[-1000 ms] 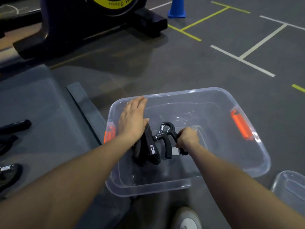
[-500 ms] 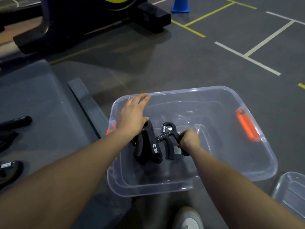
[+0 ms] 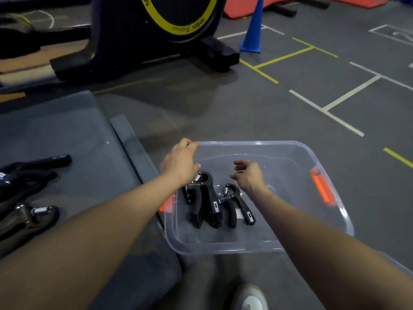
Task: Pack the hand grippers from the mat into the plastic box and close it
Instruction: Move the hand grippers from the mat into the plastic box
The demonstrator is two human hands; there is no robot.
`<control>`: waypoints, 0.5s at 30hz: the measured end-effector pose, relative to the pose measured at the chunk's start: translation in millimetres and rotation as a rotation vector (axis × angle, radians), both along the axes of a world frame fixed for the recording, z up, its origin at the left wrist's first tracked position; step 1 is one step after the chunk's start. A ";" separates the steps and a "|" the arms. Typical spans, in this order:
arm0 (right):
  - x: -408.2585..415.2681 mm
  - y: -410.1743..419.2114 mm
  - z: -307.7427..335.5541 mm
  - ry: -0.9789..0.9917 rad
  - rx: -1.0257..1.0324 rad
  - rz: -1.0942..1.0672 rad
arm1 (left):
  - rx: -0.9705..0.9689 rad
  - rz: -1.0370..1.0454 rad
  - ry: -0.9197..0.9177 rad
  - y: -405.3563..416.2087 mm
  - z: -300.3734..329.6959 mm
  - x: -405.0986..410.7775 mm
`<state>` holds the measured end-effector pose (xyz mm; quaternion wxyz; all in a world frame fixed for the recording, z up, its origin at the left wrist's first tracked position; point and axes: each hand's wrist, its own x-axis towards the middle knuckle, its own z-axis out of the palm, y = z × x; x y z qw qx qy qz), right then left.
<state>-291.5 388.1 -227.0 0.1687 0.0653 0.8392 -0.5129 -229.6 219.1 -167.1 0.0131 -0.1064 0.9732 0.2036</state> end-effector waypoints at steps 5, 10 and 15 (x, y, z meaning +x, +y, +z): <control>14.9 -59.7 59.8 0.123 0.020 0.169 | -0.012 0.096 -0.013 -58.7 38.6 50.2; 53.0 -141.2 99.1 0.234 0.125 0.401 | -0.051 0.241 -0.076 -132.5 67.3 119.8; 110.7 -230.9 116.6 0.197 0.156 0.623 | -0.066 0.352 -0.147 -198.5 70.8 193.0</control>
